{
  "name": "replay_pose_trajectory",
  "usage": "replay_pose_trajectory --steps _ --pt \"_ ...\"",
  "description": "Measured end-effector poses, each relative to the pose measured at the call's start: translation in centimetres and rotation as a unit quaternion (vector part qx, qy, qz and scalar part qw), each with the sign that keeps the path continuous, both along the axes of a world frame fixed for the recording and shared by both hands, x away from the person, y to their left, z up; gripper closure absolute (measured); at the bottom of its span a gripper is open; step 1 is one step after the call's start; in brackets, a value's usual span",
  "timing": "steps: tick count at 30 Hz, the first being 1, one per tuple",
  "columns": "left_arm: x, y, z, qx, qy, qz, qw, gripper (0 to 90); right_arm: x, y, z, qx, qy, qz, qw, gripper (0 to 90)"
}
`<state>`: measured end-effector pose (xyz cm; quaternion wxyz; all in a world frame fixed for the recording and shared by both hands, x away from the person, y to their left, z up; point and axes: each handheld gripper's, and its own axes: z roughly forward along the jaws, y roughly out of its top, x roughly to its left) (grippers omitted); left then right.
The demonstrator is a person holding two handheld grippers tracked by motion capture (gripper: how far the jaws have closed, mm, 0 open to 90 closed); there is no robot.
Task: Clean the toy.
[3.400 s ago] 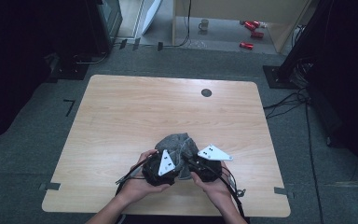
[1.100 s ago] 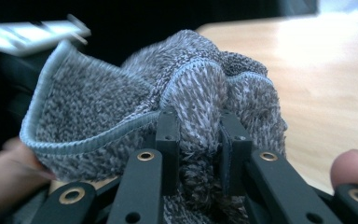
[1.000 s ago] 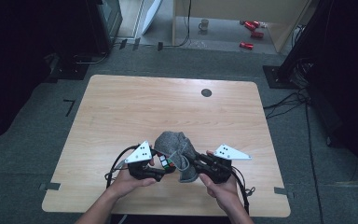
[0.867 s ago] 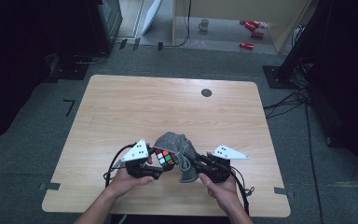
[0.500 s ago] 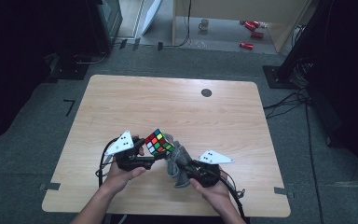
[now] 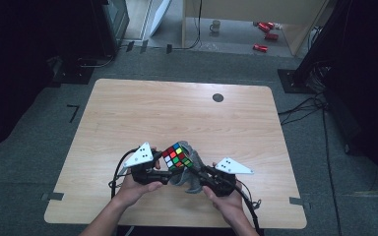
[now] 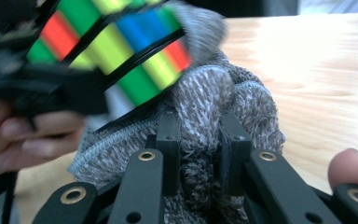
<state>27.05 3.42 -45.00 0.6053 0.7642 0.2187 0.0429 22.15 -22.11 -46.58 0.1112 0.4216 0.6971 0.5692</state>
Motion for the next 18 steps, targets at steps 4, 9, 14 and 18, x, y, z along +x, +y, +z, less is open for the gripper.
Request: replay_pose_trajectory --steps 4,9,14,18 --pt "0.2 0.0 -0.2 0.007 0.004 0.007 0.9999 35.1 -0.5 1.6 -0.5 -0.020 0.000 0.032 0.9993 74.9" --pt "0.3 0.3 -0.3 0.013 0.005 0.008 0.9999 35.1 0.1 -0.2 0.0 0.006 -0.001 -0.031 0.9995 74.9" --pt "0.4 0.6 -0.5 0.027 -0.006 0.011 0.9995 35.1 0.6 -2.2 0.4 -0.010 -0.002 -0.057 0.9983 67.1" --pt "0.6 0.9 -0.6 0.031 -0.005 -0.001 0.9995 35.1 0.9 -3.0 0.6 -0.034 -0.011 -0.086 0.9957 48.4"
